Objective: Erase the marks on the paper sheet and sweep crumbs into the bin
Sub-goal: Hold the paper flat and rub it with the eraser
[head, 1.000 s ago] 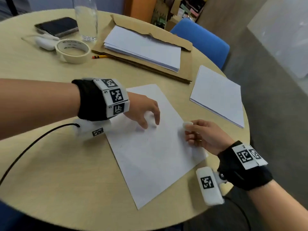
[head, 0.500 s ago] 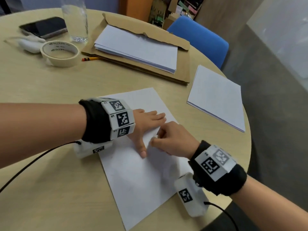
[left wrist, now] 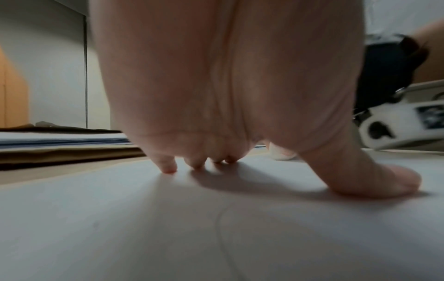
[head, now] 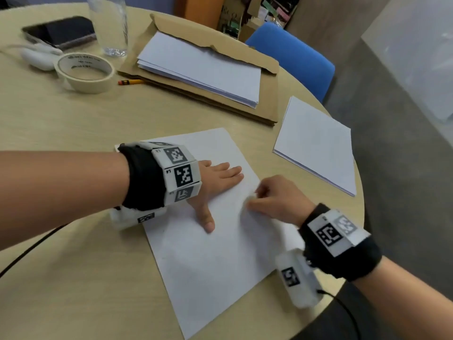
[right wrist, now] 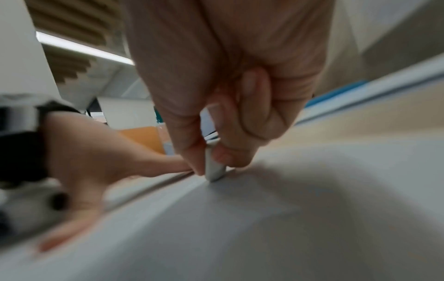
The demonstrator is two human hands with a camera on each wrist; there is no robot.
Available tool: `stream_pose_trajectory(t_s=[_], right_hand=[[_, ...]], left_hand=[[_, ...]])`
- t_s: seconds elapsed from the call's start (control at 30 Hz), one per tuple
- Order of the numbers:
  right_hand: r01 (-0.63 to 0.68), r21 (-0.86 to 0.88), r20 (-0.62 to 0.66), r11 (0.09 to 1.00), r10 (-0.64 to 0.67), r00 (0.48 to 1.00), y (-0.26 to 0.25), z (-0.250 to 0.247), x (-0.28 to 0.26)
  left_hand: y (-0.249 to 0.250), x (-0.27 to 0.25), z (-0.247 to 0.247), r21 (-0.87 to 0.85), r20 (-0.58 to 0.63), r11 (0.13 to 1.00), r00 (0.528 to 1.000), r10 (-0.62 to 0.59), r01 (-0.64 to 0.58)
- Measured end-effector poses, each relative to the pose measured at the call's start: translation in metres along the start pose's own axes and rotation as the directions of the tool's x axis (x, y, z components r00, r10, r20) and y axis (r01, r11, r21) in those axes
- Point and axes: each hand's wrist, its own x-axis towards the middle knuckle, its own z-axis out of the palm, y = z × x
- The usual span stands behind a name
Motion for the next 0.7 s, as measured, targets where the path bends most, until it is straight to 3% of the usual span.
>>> stream_pose_trajectory(t_s=[0.07,0.17,0.3,0.53,0.63,0.7], right_hand=[[-0.087,-0.004,-0.055,0.996,0.087,0.995,0.017,-0.014,0.002],[-0.002,0.018,-0.084,1.000,0.003,0.996,0.004,-0.014,0.000],[0.104,0.086,0.089,0.991,-0.112,0.990,-0.021,0.009,-0.004],[-0.163,0.133,-0.025,0.978,0.168,0.985,0.021,-0.022,0.004],[-0.106,0.180,-0.022,0.978,0.111,0.994,0.006,-0.016,-0.001],[-0.009,0.190,0.072,0.982,-0.005,0.997,-0.011,-0.001,-0.007]], left_hand=[[0.000,0.000,0.000,-0.011,0.002,1.000,1.000,0.000,0.000],[0.001,0.000,-0.001,0.005,0.001,1.000,1.000,0.000,0.000],[0.002,0.000,0.000,0.011,-0.008,1.000,1.000,0.012,-0.012],[0.003,0.001,-0.001,0.033,-0.002,0.999,1.000,0.012,-0.012],[0.003,0.003,-0.001,0.038,-0.005,0.999,1.000,0.000,0.000],[0.003,0.003,0.000,0.034,-0.009,0.999,1.000,-0.004,0.004]])
